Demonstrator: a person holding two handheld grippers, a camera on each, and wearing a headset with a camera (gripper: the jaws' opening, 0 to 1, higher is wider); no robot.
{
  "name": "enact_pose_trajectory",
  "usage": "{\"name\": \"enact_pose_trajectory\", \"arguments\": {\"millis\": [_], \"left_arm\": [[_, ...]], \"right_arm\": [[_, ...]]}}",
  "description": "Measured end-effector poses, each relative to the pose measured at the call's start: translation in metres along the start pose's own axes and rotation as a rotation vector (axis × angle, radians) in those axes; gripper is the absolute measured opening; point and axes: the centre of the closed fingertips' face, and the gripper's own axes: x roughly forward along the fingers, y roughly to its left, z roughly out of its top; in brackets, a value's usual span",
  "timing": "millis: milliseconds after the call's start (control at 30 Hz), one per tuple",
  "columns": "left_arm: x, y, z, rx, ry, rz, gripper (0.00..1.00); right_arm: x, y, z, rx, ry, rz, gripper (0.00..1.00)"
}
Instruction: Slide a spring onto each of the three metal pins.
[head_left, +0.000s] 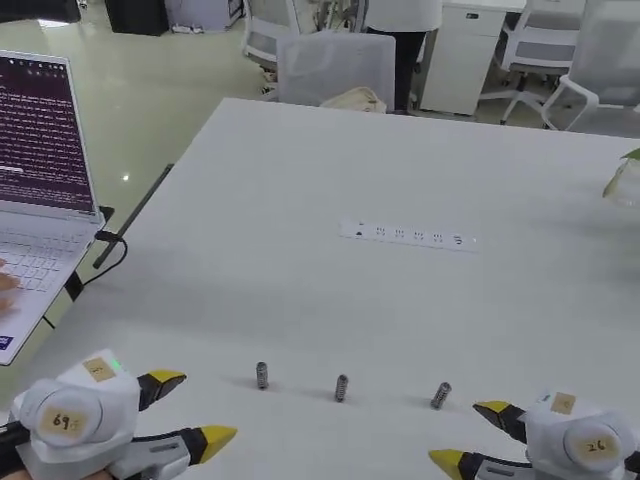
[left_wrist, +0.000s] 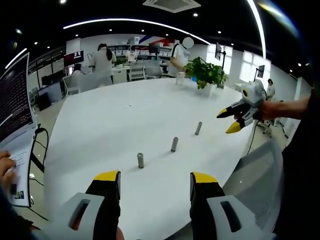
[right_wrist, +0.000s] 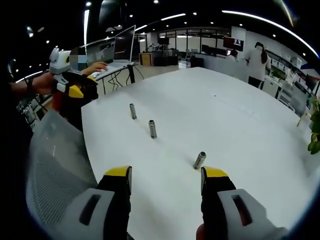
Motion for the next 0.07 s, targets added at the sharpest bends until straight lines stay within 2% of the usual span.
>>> {"name": "enact_pose_trajectory", "arguments": {"millis": [67], "left_arm": [[-0.0001,0.0007,-0.0001,0.0,-0.001,0.0,0.51]], "right_arm": [[-0.0029,0.0001,-0.0014,0.007,-0.002,-0.009,0.56]]}}
